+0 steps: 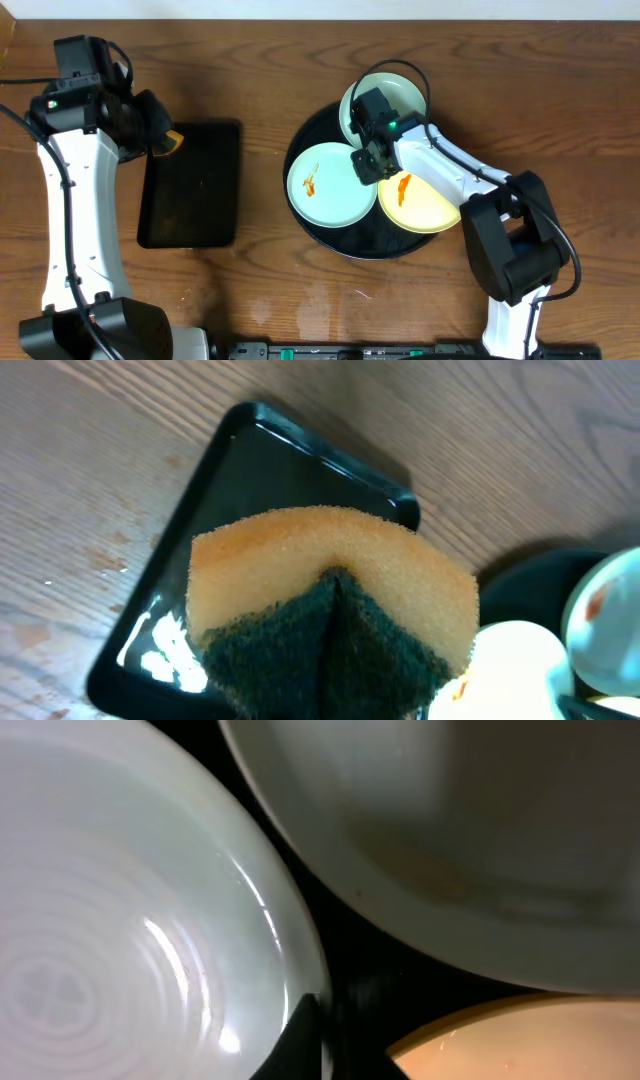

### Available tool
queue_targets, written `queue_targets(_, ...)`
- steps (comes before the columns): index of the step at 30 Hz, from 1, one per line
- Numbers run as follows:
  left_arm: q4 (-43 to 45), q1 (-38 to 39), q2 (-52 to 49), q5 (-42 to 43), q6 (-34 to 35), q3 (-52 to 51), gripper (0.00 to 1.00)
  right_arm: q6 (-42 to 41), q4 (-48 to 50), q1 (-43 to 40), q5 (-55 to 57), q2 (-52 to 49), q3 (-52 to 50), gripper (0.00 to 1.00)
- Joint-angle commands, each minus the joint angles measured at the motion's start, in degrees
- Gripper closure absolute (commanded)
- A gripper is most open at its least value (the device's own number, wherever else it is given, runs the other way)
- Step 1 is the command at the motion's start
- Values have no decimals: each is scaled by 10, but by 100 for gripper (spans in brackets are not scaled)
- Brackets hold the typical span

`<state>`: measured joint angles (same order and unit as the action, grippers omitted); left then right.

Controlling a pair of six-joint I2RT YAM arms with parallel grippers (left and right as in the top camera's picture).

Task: Clean dirty plates on tray and stack at the side
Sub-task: 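Grip the pale green plate rim with the right gripper to steady it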

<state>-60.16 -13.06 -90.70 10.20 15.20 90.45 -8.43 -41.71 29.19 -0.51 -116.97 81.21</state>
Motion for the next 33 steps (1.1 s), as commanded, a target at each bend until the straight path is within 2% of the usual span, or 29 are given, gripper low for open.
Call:
queue_targets(1, 5, -1, 0, 20, -10, -2, 92, 3, 0, 6, -24, -5, -4, 99)
queue_targets(9, 7, -1, -26, 11, -12, -5, 92, 3, 2, 6, -40, -5, -4, 99)
queue_targets(14, 5, -1, -21, 76, -30, 1, 92, 3, -3, 6, -40, -5, -4, 99)
queue_targets(21, 5, -1, 9, 67, -31, 17, 93, 3, -5, 5, -25, -5, -4, 99)
queue_targets(26, 0, 13, -12, 66, -27, -19, 92, 3, -19, 5, -8, -3, 4, 99)
queue_targets(30, -1, 12, -22, 16, -27, -20, 93, 3, -37, 5, -8, -2, 18, 99)
queue_targets(33, -3, 10, -11, 12, -25, -15, 93, 3, -55, 5, -3, -2, 29, 99)
